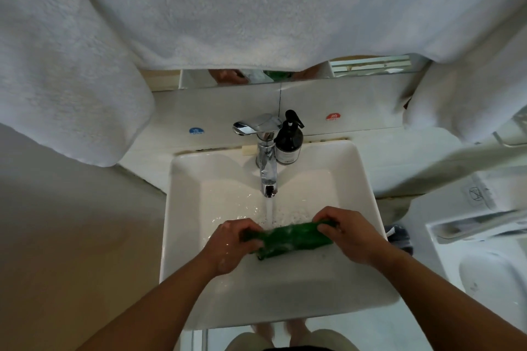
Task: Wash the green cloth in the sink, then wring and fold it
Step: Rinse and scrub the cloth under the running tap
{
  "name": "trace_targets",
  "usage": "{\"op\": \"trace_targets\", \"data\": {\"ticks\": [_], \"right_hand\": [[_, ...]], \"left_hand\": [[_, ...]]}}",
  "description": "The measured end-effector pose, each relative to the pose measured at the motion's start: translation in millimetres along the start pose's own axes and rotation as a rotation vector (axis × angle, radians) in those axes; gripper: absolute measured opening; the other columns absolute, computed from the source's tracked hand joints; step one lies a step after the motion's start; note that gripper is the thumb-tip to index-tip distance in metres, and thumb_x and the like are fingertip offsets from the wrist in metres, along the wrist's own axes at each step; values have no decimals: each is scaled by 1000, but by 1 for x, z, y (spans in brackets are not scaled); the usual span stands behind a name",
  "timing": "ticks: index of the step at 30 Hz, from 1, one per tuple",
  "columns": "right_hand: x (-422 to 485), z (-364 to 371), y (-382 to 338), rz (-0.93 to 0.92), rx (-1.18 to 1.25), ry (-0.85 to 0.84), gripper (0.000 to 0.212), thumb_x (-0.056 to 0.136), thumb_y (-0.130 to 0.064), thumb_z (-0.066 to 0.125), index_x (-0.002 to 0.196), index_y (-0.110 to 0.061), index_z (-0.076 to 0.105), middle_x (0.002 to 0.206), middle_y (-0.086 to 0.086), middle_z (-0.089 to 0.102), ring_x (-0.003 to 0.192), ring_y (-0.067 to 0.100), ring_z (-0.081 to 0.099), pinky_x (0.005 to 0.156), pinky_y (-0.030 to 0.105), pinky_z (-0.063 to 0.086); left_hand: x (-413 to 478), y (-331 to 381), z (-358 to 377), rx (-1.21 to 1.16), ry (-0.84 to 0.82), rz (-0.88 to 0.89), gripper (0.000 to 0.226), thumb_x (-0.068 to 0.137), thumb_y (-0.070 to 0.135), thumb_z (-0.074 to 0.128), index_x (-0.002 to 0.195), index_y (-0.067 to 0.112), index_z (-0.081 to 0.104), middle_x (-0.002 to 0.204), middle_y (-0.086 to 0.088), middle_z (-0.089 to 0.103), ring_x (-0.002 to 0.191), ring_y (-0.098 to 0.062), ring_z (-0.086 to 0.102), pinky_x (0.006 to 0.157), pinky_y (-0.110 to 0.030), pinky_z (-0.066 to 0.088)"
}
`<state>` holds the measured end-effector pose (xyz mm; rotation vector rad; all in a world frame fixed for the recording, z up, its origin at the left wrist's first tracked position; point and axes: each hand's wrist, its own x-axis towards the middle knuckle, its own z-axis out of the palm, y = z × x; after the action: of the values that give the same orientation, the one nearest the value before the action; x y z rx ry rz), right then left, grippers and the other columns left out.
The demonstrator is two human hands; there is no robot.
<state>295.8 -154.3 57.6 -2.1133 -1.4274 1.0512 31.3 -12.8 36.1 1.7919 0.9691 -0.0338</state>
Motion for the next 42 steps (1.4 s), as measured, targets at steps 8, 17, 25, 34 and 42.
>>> {"op": "trace_targets", "data": {"ticks": [8, 17, 25, 34, 42], "right_hand": [[47, 53, -62, -82, 32, -80, 19, 91, -28, 69, 79, -13, 66, 73, -1, 66, 64, 11, 55, 63, 28, 44], [35, 14, -38, -36, 80, -82, 12, 88, -22, 74, 99, -27, 78, 82, -22, 69, 77, -10, 63, 71, 6, 44], [33, -25, -25, 27, 96, 40, 16, 96, -23, 65, 102, -35, 74, 92, -18, 71, 87, 1, 66, 79, 16, 54], [26, -35, -13, 63, 176, 57, 26, 101, -23, 57, 95, -46, 68, 99, -22, 67, 96, 4, 63, 87, 23, 54], [40, -16, -23, -85, 74, 31, 17, 96, -23, 65, 109, -32, 72, 100, -18, 71, 93, -1, 64, 81, 11, 48]], "left_hand": [[-36, -40, -51, -99, 250, -173, 15, 87, 9, 75, 96, 22, 75, 87, 3, 76, 81, -7, 70, 66, -15, 54], [-23, -21, -43, -35, 174, -51, 15, 88, 18, 75, 97, 30, 74, 87, 12, 74, 83, -1, 67, 69, -10, 48], [10, 11, -31, -57, 149, -73, 17, 91, 28, 72, 105, 37, 68, 93, 1, 73, 84, -16, 69, 77, -32, 60], [20, 23, -23, -316, -20, -195, 17, 89, 16, 75, 103, 24, 76, 95, -3, 77, 84, -22, 72, 72, -34, 61], [8, 11, -55, -163, 144, -95, 16, 83, 15, 80, 95, 25, 77, 79, -6, 75, 67, -14, 67, 63, -15, 52]]}}
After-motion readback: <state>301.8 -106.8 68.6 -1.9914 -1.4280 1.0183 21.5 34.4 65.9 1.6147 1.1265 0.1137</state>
